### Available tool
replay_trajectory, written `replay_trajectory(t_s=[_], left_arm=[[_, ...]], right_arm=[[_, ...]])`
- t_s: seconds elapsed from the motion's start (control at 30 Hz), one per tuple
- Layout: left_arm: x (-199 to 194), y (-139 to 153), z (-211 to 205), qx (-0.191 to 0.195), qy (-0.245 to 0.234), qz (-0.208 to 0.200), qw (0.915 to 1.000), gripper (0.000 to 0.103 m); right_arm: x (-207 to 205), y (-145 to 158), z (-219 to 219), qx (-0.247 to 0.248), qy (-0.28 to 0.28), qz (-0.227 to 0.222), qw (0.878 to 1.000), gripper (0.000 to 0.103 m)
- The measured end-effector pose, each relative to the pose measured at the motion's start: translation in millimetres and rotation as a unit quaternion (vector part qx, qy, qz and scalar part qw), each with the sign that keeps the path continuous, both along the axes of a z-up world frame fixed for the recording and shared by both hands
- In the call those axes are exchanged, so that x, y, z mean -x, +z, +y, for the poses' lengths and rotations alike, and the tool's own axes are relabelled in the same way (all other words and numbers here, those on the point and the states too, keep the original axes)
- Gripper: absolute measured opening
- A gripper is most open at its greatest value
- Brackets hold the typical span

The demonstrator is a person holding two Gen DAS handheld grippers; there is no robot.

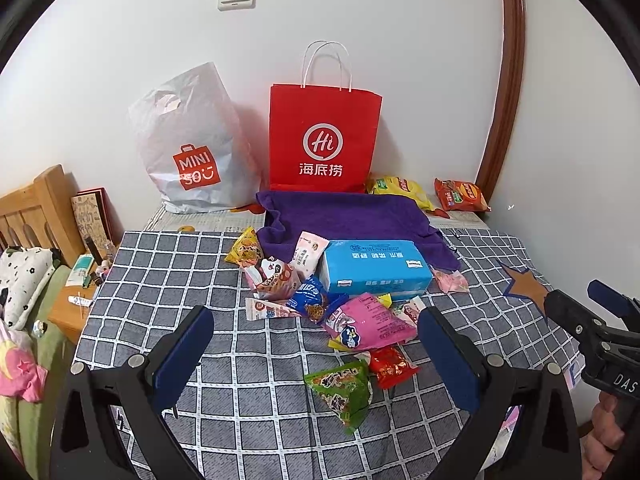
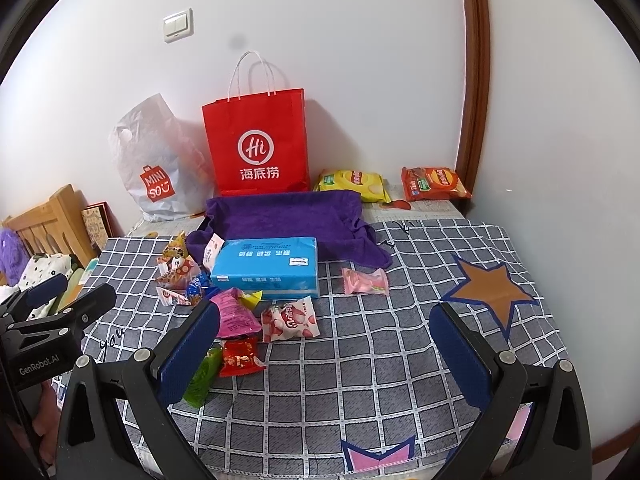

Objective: Organize snacks

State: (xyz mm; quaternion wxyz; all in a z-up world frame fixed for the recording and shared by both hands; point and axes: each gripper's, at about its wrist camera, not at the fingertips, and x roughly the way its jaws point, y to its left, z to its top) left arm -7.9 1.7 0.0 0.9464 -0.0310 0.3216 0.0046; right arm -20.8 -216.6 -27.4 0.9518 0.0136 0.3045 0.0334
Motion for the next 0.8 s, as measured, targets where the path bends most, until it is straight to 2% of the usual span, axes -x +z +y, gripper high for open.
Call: replay_trajectory(t_s=[0.5,0.8], left_arm=[[-3.9,2.1,-1.7,-0.003,-0.002,-0.001,1.0,0.102],[-19.9,3.1,-0.2,-0.013,-0.007,0.001,0.9999,0.102]], right_arm=[[-2.1,-0.7,0.7,-0.002,0.004,-0.002,1.0,0.103],[-11.3,1.2,3.4,-0.005,0.034,-0.012,0.999,0.103]])
